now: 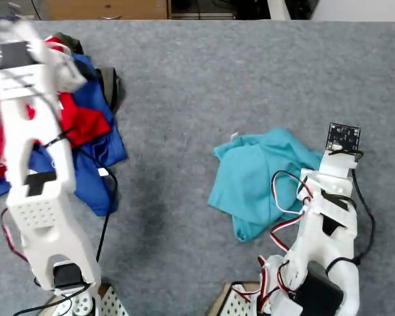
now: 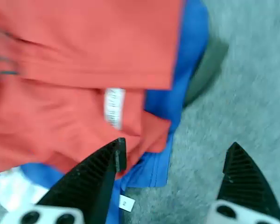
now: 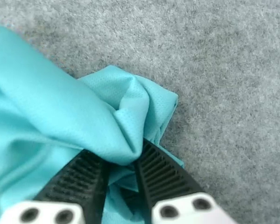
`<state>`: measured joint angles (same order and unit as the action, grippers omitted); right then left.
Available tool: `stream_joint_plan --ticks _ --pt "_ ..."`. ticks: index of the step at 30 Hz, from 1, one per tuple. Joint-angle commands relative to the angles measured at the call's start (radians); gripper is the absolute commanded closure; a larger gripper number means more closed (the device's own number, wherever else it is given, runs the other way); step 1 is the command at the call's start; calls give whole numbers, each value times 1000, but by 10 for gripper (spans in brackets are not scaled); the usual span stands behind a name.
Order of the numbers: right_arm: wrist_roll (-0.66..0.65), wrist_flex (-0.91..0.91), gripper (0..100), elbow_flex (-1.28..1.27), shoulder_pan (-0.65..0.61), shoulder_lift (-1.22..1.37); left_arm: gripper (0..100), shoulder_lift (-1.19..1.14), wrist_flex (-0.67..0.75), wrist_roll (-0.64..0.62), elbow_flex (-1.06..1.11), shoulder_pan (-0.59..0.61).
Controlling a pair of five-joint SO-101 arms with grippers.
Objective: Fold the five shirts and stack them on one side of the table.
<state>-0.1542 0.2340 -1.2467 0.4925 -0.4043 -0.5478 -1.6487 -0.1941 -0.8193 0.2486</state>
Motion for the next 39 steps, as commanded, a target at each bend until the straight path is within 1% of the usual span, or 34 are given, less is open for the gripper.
stream_joint_plan --ticks 1,4,7,10,16,20,23,25,28,31,36,39 --pt "-11 -14 993 -1 -21 -15 668 -71 169 -3 172 5" --pt "-11 -14 993 -1 -21 -15 669 -171 259 3 222 46" --pt "-11 -14 993 -1 -21 -15 695 -237 296 2 186 114" --pt "-11 -14 993 -1 -19 -15 760 -294 298 3 91 190" --pt "-11 -15 993 -1 -19 -15 907 -404 295 2 -155 299" --pt "-11 -15 993 -1 -19 -15 963 -456 288 -2 -321 359" --pt "-11 -15 993 -1 -19 -15 950 -467 273 -5 -402 388" --pt "-11 -15 993 -1 -19 -15 914 -464 207 0 -448 387" --pt "-11 -14 993 -1 -21 -15 810 -463 48 -3 -551 359" --pt "-11 -12 993 -1 -21 -15 716 -469 -117 -5 -671 296" --pt "-11 -11 993 -1 -28 -15 707 -407 -114 -2 -709 222" --pt "-11 -11 993 -1 -71 -16 707 -314 -114 2 -663 173"
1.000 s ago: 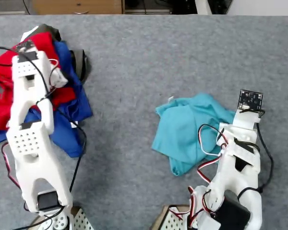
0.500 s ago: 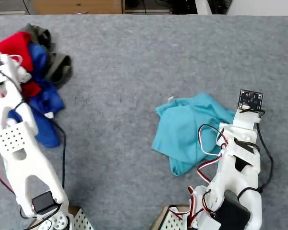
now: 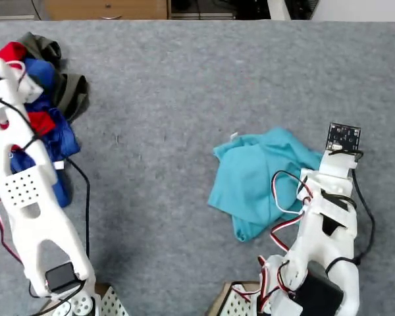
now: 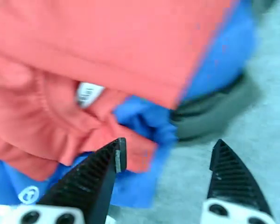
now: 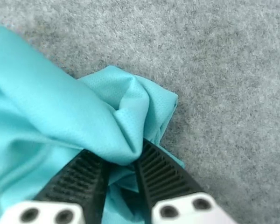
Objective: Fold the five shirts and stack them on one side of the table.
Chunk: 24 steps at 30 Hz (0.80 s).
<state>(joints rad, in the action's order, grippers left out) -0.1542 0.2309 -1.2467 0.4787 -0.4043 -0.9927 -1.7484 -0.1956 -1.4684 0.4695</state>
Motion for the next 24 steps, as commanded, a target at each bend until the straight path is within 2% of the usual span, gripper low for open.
stream_joint_plan --ticks 1,5,10,14,16,20,24 --pt "-11 -8 993 2 -76 -19 707 179 -15 3 14 -64" --pt "-9 -6 993 38 -209 -25 708 406 -15 5 261 -155" --pt "-6 12 993 127 -351 -25 709 714 -14 72 769 -287" --pt "-6 127 991 259 -406 -25 709 908 -5 115 1146 -358" --pt "-5 218 961 341 -429 -28 709 964 49 130 1316 -377" --pt "-5 393 822 507 -490 -59 709 1061 229 123 1587 -376" --pt "-5 445 736 636 -545 -70 709 1147 416 72 1809 -381"
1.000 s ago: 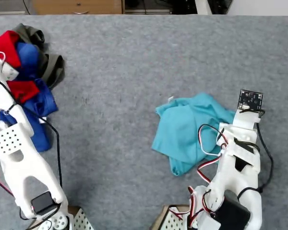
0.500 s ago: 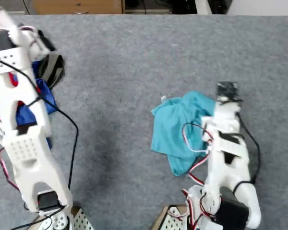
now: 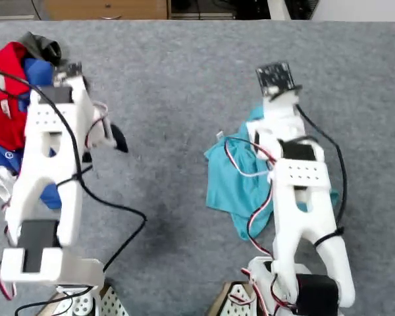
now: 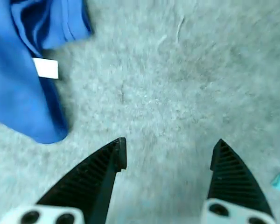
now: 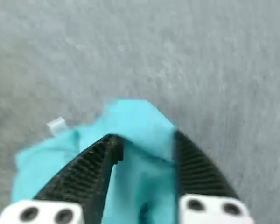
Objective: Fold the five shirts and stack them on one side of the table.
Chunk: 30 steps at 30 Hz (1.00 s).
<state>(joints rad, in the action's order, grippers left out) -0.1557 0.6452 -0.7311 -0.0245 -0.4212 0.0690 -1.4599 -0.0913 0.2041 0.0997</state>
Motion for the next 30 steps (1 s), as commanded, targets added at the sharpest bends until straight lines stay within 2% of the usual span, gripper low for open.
stream_joint_plan --ticks 1,6,10,14,18,21,24,27,30 --pt "-3 37 731 145 -51 -53 709 102 173 -44 178 -12" --pt "-8 37 731 219 -50 -51 709 128 410 -114 288 -17" --pt "-12 37 731 220 -19 -48 708 97 552 -293 285 -92" --pt "-173 38 731 142 -5 -47 708 28 674 -417 267 -180" --pt "-351 94 743 140 -28 -30 708 -85 721 -505 296 -161" --pt "-439 239 854 226 -71 10 713 -134 746 -514 250 -112" --pt "-496 325 957 272 -117 54 799 -145 752 -511 210 -77" --pt "-549 364 961 278 -150 82 885 -145 753 -505 210 -63" --pt "-554 396 963 277 -199 88 909 -147 755 -503 204 -37"
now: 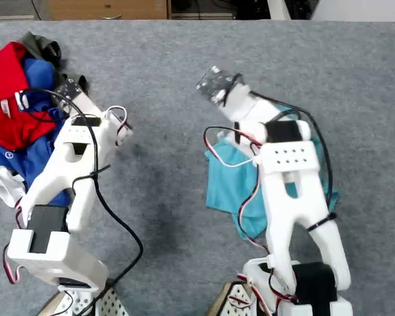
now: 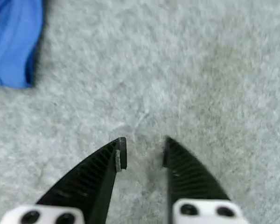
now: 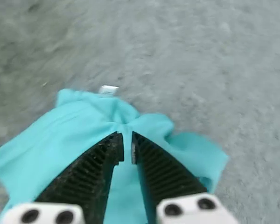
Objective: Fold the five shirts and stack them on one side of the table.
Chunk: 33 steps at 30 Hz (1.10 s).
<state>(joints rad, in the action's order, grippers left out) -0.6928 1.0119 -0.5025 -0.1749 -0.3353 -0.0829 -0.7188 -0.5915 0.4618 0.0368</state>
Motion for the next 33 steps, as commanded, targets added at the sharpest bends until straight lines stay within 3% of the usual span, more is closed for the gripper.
stream_joint_plan --ticks 1,7,12,18,24,33 --pt "-17 43 963 44 -68 1 911 5 14 -3 -52 37" --pt "-17 146 962 -58 -150 -36 911 -44 34 -3 -72 64" --pt "-14 170 956 -321 -262 -268 911 -94 32 -11 -106 104" --pt "69 193 875 -519 -318 -503 911 -96 32 -12 -98 120" --pt "110 199 875 -530 -320 -430 911 -101 32 -12 -100 120" --pt "209 215 875 -383 -369 -104 911 -101 32 -9 -100 120"
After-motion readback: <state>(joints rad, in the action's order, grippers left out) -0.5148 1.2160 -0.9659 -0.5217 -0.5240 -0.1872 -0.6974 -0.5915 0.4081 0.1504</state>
